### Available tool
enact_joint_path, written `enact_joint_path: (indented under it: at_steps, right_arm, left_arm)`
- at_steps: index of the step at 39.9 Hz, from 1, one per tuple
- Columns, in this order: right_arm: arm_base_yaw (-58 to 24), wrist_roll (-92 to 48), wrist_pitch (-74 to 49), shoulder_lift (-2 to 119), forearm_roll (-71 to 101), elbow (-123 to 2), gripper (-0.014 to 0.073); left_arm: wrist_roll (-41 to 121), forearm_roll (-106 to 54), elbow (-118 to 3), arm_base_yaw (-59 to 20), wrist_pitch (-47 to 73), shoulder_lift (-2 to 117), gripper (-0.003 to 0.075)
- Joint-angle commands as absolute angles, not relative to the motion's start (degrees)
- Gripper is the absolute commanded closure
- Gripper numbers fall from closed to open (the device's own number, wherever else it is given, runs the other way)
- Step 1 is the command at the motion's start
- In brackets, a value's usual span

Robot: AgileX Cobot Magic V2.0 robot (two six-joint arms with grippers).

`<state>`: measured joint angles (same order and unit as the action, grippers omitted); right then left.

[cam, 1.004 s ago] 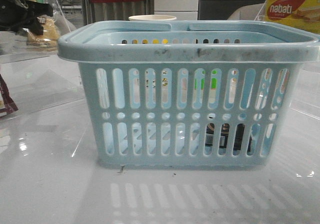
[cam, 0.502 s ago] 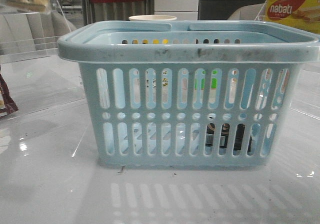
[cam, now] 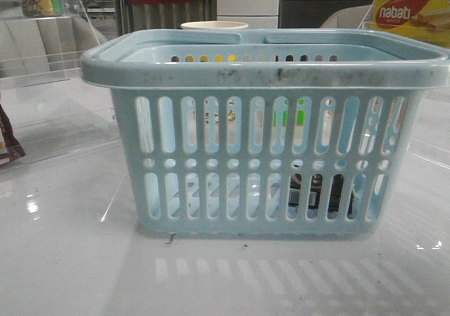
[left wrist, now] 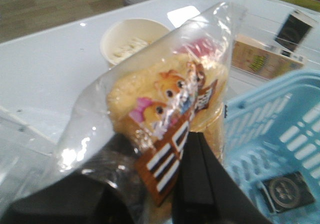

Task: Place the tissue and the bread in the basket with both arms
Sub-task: 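Carry the bread over the blue basket and open the left gripper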

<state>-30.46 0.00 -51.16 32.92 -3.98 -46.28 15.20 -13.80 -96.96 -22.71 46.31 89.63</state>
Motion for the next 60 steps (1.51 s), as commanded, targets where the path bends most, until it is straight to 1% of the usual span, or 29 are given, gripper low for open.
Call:
enact_joint_path:
  at_steps: [1,9,19,21,24,27,29,31,32,40,54,60]
  right_arm:
    - [-30.4,-0.4,-47.2,33.0,-4.8,-47.8,-0.0031]
    - [-30.4,-0.4,-47.2,33.0,-4.8,-47.8,-0.0031]
    - [-30.4,-0.4,-47.2,33.0,-4.8,-47.8,-0.0031]
    - [-30.4,-0.4,-47.2,33.0,-4.8,-47.8,-0.0031]
    - [-30.4,-0.4,-47.2,33.0,-4.8,-47.8,-0.0031]
    - [-30.4,-0.4,-47.2,33.0,-4.8,-47.8,-0.0031]
    - [-30.4,-0.4,-47.2,33.0,-4.8,-47.8,-0.0031]
    - [-30.4,-0.4,-47.2,33.0,-4.8,-47.8,-0.0031]
    - [-30.4,-0.4,-47.2,33.0,-4.8,-47.8,-0.0031]
    - [-30.4,-0.4,-47.2,33.0,-4.8,-47.8,-0.0031]
    - [-30.4,-0.4,-47.2,33.0,-4.8,-47.8,-0.0031]
    - [-30.4,-0.4,-47.2,33.0,-4.8,-47.8,-0.0031]
  left_arm:
    - [15.3,-14.8,-97.8,-26.9,43.1,88.4,0.0629]
    - [15.3,-14.8,-96.8,-33.4,43.1,93.2,0.0630]
    - [15.3,-14.8,-96.8,-36.9,43.3,99.6,0.0619]
    - [15.3,-14.7,-96.8,-37.0,43.3,100.5,0.0589]
    - [15.3,-14.7,-96.8,-37.0,43.4,101.3,0.0512]
    - [15.3,-14.6,-96.8,-36.9,43.5,102.0,0.0383]
    - [15.3,-14.6,-96.8,-36.9,43.6,102.1,0.0316]
    - [15.3,-14.6,-96.8,-36.9,44.1,102.1,0.0271]
    - [15.3,-14.6,-96.8,-36.9,44.2,102.0,0.0260]
    - [15.3,-14.6,-96.8,-36.9,45.1,98.5,0.0265]
    - [15.2,-14.7,-96.5,-36.9,51.5,85.3,0.0265]
    - [15.1,-16.7,-92.9,-36.9,51.7,79.1,0.0265]
